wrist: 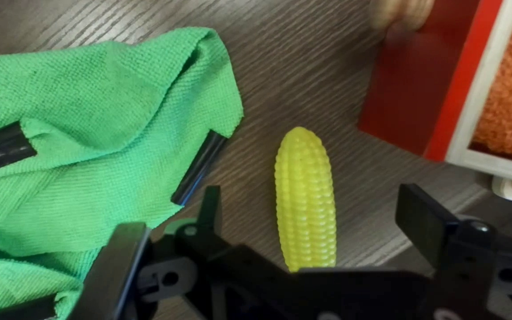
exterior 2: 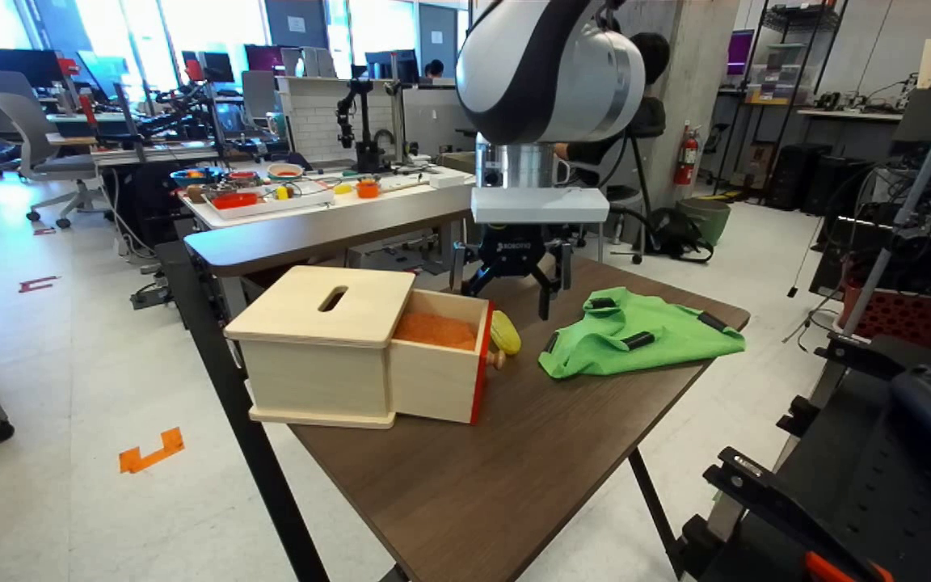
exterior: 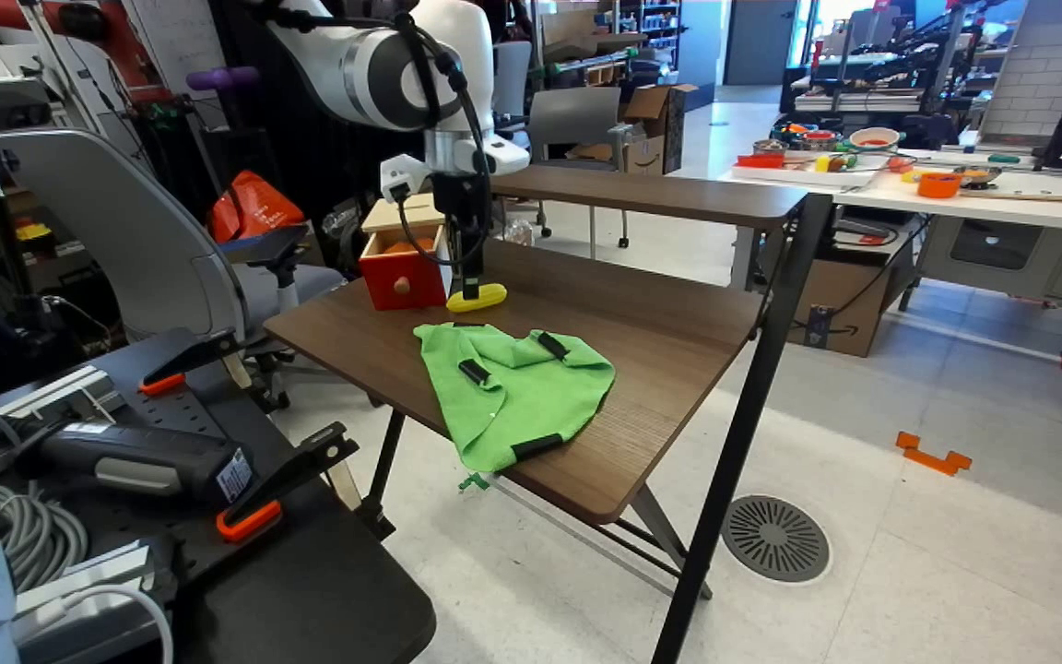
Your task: Move the yellow object to the right
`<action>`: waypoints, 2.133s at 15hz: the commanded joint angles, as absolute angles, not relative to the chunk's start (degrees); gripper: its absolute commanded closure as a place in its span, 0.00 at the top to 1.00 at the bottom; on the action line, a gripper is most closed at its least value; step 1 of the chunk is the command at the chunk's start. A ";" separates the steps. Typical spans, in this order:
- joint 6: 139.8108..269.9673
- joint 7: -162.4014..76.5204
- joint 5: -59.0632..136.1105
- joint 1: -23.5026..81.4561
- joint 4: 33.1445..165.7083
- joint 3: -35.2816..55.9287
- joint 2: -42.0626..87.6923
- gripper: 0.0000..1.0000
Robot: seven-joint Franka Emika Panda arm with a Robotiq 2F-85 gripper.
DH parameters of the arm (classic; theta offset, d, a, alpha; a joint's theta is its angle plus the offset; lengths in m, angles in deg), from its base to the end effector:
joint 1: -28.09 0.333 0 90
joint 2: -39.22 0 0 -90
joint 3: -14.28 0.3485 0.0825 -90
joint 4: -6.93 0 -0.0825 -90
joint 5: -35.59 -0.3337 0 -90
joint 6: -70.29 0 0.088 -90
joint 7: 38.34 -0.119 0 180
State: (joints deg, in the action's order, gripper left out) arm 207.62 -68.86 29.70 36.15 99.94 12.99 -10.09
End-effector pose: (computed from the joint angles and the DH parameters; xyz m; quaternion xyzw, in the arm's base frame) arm 0.6596 0.0822 0.1579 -0.9694 0.2403 0.0487 0.0094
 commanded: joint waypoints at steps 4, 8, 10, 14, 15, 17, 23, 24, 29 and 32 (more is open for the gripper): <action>207.08 -69.21 28.46 36.78 94.86 12.00 -14.56 0.65; 207.16 -69.30 28.29 36.55 94.19 11.77 -14.91 0.35; 206.56 -68.85 27.74 36.04 94.79 12.14 -13.57 0.20; 207.07 -68.86 26.93 35.38 95.79 11.70 -10.49 0.06; 207.69 -69.02 26.92 35.24 96.56 11.17 -9.10 0.04; 208.33 -69.50 26.97 34.73 97.11 9.78 -6.97 0.06; 207.87 -70.05 26.40 29.97 94.39 6.39 -6.99 0.05; 207.61 -69.84 26.17 28.90 93.81 6.27 -7.71 0.05; 206.94 -69.18 24.99 24.00 89.27 6.29 -14.20 0.05; 206.17 -68.94 24.30 22.25 84.89 6.57 -18.69 0.05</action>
